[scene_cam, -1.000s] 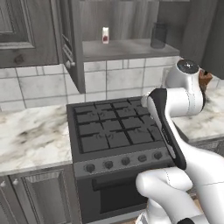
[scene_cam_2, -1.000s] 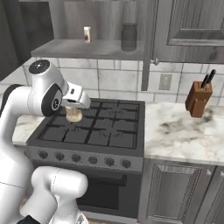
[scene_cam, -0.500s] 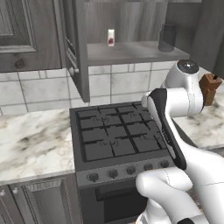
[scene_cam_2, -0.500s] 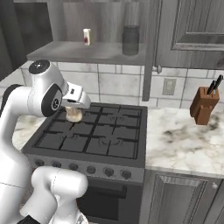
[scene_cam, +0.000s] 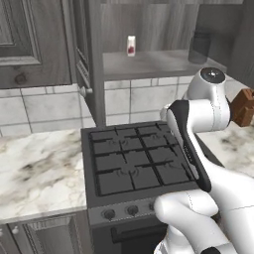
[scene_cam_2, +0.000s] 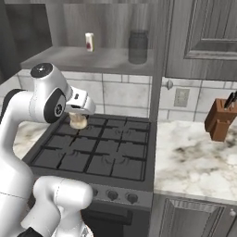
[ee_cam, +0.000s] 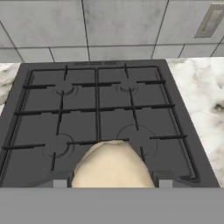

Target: Pick the candle and jar from the dining table and place them in the open cabinet. Close the cabinet after placing the objects.

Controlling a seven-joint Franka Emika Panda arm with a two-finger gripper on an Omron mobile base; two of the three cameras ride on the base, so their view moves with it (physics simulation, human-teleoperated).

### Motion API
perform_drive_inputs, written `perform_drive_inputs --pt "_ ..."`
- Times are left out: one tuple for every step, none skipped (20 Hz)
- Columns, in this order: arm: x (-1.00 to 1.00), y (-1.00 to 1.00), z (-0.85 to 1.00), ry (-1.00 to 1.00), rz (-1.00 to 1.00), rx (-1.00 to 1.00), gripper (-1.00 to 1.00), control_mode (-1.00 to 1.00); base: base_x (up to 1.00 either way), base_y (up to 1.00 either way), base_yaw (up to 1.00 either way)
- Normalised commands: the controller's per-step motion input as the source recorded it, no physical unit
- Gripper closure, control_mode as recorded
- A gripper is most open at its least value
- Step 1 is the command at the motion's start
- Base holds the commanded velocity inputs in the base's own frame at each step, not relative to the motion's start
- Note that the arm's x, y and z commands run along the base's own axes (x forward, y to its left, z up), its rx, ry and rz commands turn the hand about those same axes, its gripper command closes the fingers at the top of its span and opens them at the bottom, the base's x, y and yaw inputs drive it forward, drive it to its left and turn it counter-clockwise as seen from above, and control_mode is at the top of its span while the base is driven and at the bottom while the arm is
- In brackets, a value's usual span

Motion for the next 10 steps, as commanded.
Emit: perform_drive_inputs --pt "0.0 0.0 0.0 0.0 0.0 0.0 1.0 1.0 0.33 -0.2 0.03" --pt "0.0 0.0 0.0 0.0 0.0 0.0 1.0 1.0 0.36 -0.21 0.03" --pt "0.0 0.0 0.0 0.0 0.0 0.0 1.0 1.0 0.39 -0.22 0.02" --pt "0.0 0.0 0.0 0.0 0.0 0.0 1.0 1.0 0.39 -0.22 0.02" --pt "0.0 0.0 0.0 0.0 0.0 0.0 1.0 1.0 0.39 -0.24 0.01" --pt "0.0 0.0 0.0 0.0 0.0 0.0 1.0 1.0 0.44 -0.26 0.01" --pt "0.0 0.0 0.0 0.0 0.0 0.0 1.0 1.0 0.46 -0.24 0.01" --pt "0.0 0.0 0.0 0.0 0.0 0.0 1.0 1.0 0.44 -0.2 0.01" --pt "0.0 0.0 0.0 0.0 0.0 0.0 1.0 1.0 0.44 -0.19 0.01" --pt "0.0 0.0 0.0 0.0 0.0 0.0 1.0 1.0 0.46 -0.2 0.0"
